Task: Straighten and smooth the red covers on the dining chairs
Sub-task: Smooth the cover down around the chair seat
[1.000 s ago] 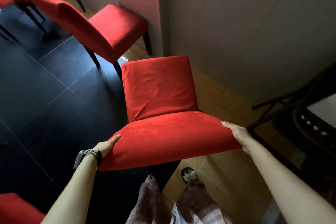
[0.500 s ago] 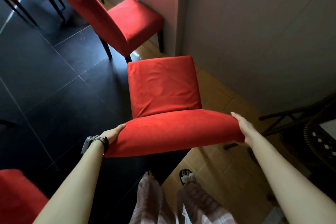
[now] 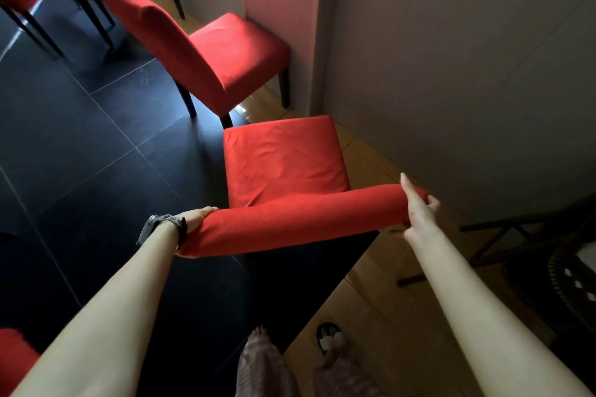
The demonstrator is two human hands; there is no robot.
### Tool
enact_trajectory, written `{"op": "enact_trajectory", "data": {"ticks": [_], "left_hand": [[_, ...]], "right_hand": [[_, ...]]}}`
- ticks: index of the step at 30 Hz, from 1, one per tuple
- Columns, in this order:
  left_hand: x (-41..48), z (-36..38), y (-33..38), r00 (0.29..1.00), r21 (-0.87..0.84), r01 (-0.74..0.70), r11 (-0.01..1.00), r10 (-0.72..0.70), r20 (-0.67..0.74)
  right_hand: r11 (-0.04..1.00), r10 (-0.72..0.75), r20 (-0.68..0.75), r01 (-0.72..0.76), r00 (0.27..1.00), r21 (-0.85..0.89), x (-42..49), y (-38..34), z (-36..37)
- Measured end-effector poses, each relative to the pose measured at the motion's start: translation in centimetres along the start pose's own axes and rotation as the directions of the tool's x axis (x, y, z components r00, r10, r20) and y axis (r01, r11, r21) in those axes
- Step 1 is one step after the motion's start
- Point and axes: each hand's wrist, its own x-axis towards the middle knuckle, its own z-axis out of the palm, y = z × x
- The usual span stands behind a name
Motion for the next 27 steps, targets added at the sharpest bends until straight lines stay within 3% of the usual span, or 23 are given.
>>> {"op": "enact_trajectory", "data": {"ticks": [3,6,8,11,12,13,14,16,18,19,20,22,27], "left_hand": [[0.6,-0.1,-0.3,1.000,-0.033,0.002,0.999,-0.001,0.016],[0.8,-0.2,-0.4,1.000,-0.035,0.017,0.999,-0.016,0.021],[1.0,-0.4,-0.3,0.999,-0.030,0.039,0.999,-0.039,0.014],[1.4,-0.3,-0.4,1.000,0.009,0.023,1.000,-0.023,-0.018],[1.3,-0.3,-0.2,0.999,0.020,0.007,1.000,-0.006,-0.040],[1.4,-0.3,0.0,0.997,0.040,-0.017,0.999,0.020,-0.076],[1.4,-0.4,0.2,0.993,0.081,-0.031,0.996,0.040,-0.109],[0.8,-0.4,0.5,0.992,0.146,-0.006,0.989,0.024,-0.123],[0.4,-0.4,0.5,0.999,0.118,0.019,0.993,-0.013,-0.052],[0.2,-0.5,0.5,1.000,0.069,0.027,0.997,-0.026,-0.007],[0.0,-0.6,0.5,0.999,0.021,0.031,0.999,-0.031,0.024],[0.3,-0.8,0.3,0.999,0.042,0.016,0.999,-0.017,0.031],[0.5,-0.6,-0.1,0.999,0.047,0.025,0.999,-0.028,0.044]], "right_hand": [[0.996,-0.055,-0.038,0.053,0.998,-0.067,0.8,-0.4,0.8],[0.904,-0.231,0.024,0.224,0.973,-0.364,1.1,-0.3,0.4],[0.647,-0.420,0.168,0.424,0.892,-0.634,1.1,-1.0,-0.1],[0.068,-0.508,0.460,0.567,0.728,-0.821,1.2,-1.7,0.4],[-0.049,-0.488,0.519,0.571,0.702,-0.819,1.1,-1.7,0.8],[-0.092,-0.471,0.536,0.566,0.700,-0.820,1.0,-1.6,1.2],[-0.057,-0.462,0.508,0.548,0.727,-0.835,0.9,-1.5,1.4],[0.173,-0.424,0.378,0.483,0.823,-0.858,1.2,-1.8,1.0],[0.527,-0.276,0.213,0.333,0.937,-0.782,1.7,-2.8,0.4],[0.730,-0.125,0.140,0.187,0.982,-0.658,1.7,-3.3,0.1],[0.859,0.054,0.120,0.015,0.991,-0.511,1.6,-3.6,-0.1],[0.921,0.253,0.130,-0.197,0.959,-0.337,1.4,-3.7,-0.4],[0.954,0.162,0.062,-0.141,0.985,-0.263,2.0,-2.8,0.7]]}}
